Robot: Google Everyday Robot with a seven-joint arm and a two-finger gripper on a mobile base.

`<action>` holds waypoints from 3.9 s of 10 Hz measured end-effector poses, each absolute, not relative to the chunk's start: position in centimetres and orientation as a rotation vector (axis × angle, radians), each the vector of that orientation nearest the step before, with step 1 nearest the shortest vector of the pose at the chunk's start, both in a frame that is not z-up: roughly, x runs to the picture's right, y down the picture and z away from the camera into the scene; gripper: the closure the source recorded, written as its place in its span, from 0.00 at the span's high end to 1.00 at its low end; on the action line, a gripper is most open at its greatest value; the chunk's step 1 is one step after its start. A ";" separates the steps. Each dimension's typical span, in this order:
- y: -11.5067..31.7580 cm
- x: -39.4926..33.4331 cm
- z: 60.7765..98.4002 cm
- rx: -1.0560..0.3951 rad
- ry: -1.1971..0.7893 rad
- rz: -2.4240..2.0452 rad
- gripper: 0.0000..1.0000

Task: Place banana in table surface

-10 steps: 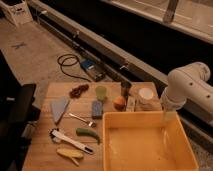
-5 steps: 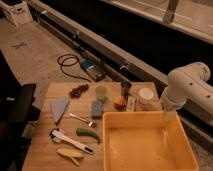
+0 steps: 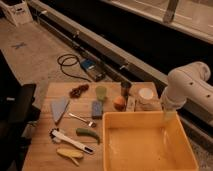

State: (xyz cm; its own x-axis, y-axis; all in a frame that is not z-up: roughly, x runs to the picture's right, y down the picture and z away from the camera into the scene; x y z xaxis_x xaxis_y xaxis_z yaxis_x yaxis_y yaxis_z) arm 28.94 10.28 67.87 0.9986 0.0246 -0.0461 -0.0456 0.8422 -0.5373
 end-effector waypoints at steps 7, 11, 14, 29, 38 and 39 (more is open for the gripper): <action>8.8 14.8 65.8 -0.571 -0.130 -0.206 0.65; 9.9 4.5 62.7 -0.549 -0.282 -0.426 0.65; 10.0 4.3 62.5 -0.547 -0.286 -0.438 0.65; 18.2 -11.0 68.1 -0.684 -0.394 -0.630 0.65; 21.6 -14.6 68.2 -0.709 -0.465 -0.625 0.65; 22.6 -14.8 68.6 -0.726 -0.491 -0.605 0.65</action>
